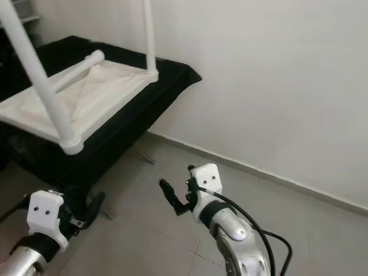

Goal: Building children table

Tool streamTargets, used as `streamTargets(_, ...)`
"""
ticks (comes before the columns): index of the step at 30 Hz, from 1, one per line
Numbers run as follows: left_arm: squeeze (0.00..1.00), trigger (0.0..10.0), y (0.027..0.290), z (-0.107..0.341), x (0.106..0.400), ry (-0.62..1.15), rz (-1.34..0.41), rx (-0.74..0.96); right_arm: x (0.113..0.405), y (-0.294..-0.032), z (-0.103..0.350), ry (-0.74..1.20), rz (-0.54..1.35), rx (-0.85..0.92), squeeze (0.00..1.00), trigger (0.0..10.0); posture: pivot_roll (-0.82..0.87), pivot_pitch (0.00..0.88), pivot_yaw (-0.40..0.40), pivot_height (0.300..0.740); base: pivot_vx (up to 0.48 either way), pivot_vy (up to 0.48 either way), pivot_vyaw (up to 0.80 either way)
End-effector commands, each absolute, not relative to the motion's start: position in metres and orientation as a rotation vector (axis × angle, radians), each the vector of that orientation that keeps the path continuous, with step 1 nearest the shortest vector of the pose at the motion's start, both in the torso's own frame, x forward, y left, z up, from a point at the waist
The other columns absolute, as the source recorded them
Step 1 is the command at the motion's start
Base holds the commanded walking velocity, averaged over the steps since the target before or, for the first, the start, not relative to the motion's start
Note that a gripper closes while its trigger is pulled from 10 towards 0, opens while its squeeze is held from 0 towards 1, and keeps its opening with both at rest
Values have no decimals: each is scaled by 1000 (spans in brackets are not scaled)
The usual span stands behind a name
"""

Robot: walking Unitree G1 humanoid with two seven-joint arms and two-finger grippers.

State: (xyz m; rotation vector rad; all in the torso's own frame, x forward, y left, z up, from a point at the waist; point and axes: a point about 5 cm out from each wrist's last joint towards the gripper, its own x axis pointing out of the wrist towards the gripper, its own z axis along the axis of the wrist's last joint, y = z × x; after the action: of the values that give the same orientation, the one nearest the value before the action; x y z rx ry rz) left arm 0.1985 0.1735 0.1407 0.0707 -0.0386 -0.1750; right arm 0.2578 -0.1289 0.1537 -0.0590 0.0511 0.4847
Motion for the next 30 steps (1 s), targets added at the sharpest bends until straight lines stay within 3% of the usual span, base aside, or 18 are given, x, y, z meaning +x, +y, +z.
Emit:
streamTargets(1,0,10000,175,138,199,-26,-178,88,259,-137,147,81,418,-83,0,10000,-74,112,-36,740,0,0,0)
streamTargets(17,0,10000,198,130,198,-10,155,96,264,-134,136,132,407,-158,0,10000,-73,96,-57,740,0,0,0)
streamTargets(30,0,10000,192,128,202,-8,123,53,268,-136,135,139,401,-156,0,10000,-82,95,-62,740,0,0,0)
